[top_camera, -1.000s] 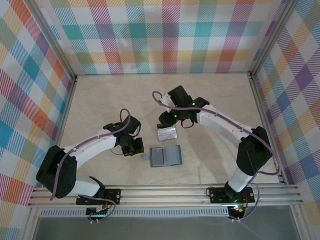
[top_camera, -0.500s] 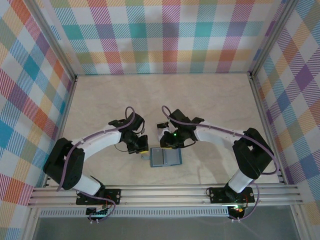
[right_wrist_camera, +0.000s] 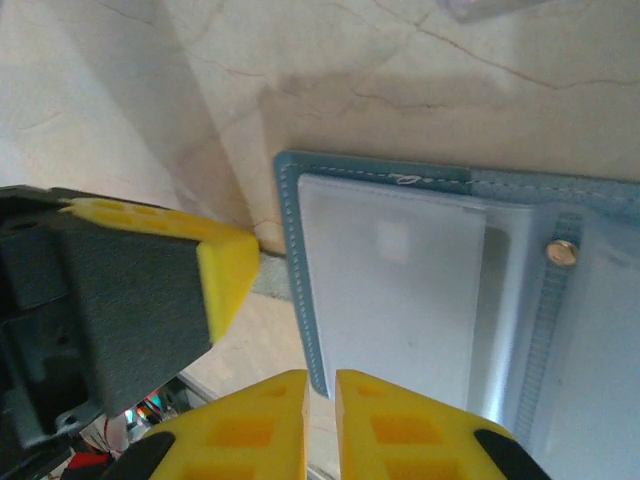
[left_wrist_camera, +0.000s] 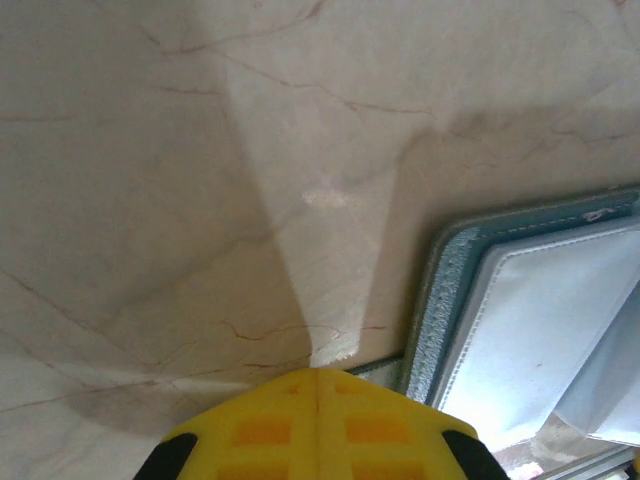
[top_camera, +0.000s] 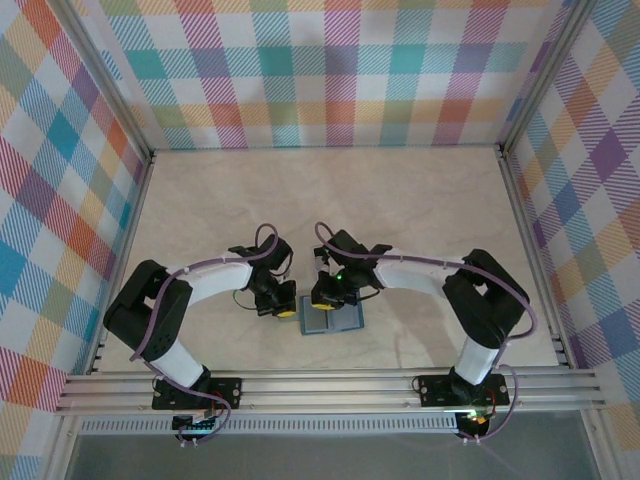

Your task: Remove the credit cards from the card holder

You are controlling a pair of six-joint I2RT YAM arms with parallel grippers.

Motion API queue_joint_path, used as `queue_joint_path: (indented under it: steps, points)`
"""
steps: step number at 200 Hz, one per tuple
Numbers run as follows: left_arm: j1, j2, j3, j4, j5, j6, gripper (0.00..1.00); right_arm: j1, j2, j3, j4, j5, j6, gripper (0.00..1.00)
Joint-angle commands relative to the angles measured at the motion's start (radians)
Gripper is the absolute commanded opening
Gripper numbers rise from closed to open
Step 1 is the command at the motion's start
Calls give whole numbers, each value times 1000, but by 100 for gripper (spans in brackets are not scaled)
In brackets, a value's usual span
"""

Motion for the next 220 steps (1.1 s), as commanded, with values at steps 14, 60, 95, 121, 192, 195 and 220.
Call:
queue_joint_path:
  steps: [14,60,95,121,192,195,220]
  points:
    - [-8,13,-30,7,-19,23,2,23,70,54,36,-49,29,17]
    - [-8,19,-40,7,-31,28,2,43,137,101,28,-58,23,19]
    - [-8,12,-37,-1,-39,27,1,45,163,122,-74,5,-3,25]
    - [-8,12,-37,-2,-41,27,1,45,168,132,-140,47,-20,32]
    - [-8,12,-32,-5,-41,27,1,66,168,212,-386,230,-82,39]
    - [-8,12,-31,-6,-40,28,1,67,168,216,-397,239,-84,39]
    - [-8,13,-27,-9,-40,30,1,88,187,273,-487,312,-102,42]
